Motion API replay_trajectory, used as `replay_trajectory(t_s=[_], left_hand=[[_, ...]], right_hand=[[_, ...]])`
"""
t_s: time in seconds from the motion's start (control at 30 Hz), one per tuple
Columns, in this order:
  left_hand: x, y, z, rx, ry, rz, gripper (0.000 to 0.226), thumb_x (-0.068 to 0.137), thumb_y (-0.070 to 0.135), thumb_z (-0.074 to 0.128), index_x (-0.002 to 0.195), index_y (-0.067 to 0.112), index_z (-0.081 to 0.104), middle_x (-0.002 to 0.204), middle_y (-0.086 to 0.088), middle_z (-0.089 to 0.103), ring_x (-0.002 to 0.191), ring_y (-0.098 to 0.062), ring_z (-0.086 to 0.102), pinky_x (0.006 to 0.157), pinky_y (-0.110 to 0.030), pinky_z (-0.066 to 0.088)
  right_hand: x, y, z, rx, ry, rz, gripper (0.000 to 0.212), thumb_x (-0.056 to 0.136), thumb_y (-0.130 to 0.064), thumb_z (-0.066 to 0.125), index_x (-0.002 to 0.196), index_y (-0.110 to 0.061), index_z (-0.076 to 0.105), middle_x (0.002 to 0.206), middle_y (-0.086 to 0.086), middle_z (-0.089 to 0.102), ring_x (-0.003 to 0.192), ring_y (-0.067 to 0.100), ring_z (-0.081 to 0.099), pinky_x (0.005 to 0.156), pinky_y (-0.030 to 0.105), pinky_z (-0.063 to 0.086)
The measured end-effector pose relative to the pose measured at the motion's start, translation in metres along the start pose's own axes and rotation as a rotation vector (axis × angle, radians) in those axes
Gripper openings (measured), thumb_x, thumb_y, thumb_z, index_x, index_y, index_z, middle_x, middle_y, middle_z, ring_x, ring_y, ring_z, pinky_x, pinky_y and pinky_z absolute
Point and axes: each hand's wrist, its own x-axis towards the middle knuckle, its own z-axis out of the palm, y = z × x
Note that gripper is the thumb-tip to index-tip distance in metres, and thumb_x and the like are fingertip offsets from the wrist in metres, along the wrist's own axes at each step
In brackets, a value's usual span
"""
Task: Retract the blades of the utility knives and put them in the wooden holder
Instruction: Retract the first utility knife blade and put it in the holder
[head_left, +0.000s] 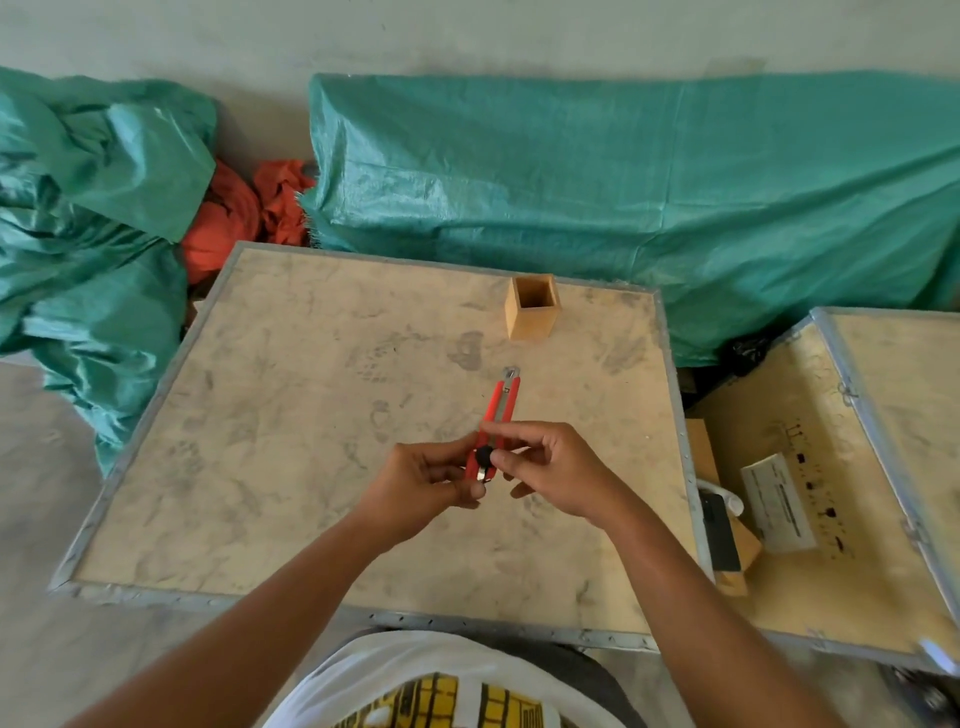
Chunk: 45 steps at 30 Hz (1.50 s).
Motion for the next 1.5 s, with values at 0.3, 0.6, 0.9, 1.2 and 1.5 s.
replay_trajectory(t_s=[0.3, 0.6, 0.9, 1.2, 1.5], left_hand=[[0.001, 0.002, 0.008, -0.022, -0.021, 0.017, 0.056, 0.071, -0.014, 0.078, 0.114, 0.022, 0.072, 0.09, -0.007, 0.079, 0.082, -0.02, 0.074, 0.073, -0.035, 0.063], [0.015, 0.009, 0.067, -0.049, 0.052, 0.057, 0.058, 0.072, -0.016, 0.077, 0.119, 0.015, 0.069, 0.089, -0.008, 0.079, 0.079, -0.018, 0.073, 0.073, -0.037, 0.063], [0.047, 0.015, 0.097, -0.019, 0.128, 0.042, 0.059, 0.07, -0.014, 0.08, 0.123, 0.01, 0.069, 0.096, -0.015, 0.079, 0.08, -0.021, 0.074, 0.079, -0.044, 0.063], [0.132, 0.033, 0.084, 0.133, 0.139, 0.014, 0.057, 0.072, -0.008, 0.081, 0.121, 0.018, 0.069, 0.096, -0.002, 0.08, 0.082, -0.018, 0.075, 0.077, -0.038, 0.063], [0.272, 0.045, 0.05, 0.473, 0.322, 0.065, 0.049, 0.079, 0.015, 0.082, 0.125, 0.019, 0.067, 0.117, 0.002, 0.071, 0.101, -0.014, 0.068, 0.091, -0.03, 0.053]], right_hand=[[-0.007, 0.012, -0.005, -0.111, 0.101, -0.121, 0.015, 0.088, -0.024, 0.079, 0.101, -0.021, 0.073, 0.099, -0.002, 0.077, 0.09, 0.02, 0.073, 0.084, 0.031, 0.061], [-0.021, 0.007, -0.064, -0.214, 0.089, -0.2, 0.015, 0.083, -0.027, 0.082, 0.094, -0.025, 0.072, 0.091, -0.01, 0.073, 0.079, 0.012, 0.068, 0.078, 0.031, 0.059], [-0.008, 0.01, -0.108, -0.236, 0.137, -0.23, 0.014, 0.081, -0.031, 0.083, 0.086, -0.024, 0.073, 0.087, -0.009, 0.074, 0.075, 0.008, 0.07, 0.073, 0.022, 0.059], [0.081, 0.014, -0.151, -0.013, 0.225, -0.102, 0.025, 0.09, -0.005, 0.074, 0.112, -0.017, 0.073, 0.101, 0.008, 0.078, 0.089, 0.02, 0.078, 0.071, 0.039, 0.067], [0.217, 0.019, -0.193, -0.209, 0.519, -0.161, 0.028, 0.08, -0.006, 0.08, 0.096, -0.029, 0.077, 0.094, 0.003, 0.079, 0.084, 0.021, 0.077, 0.078, 0.048, 0.065]])
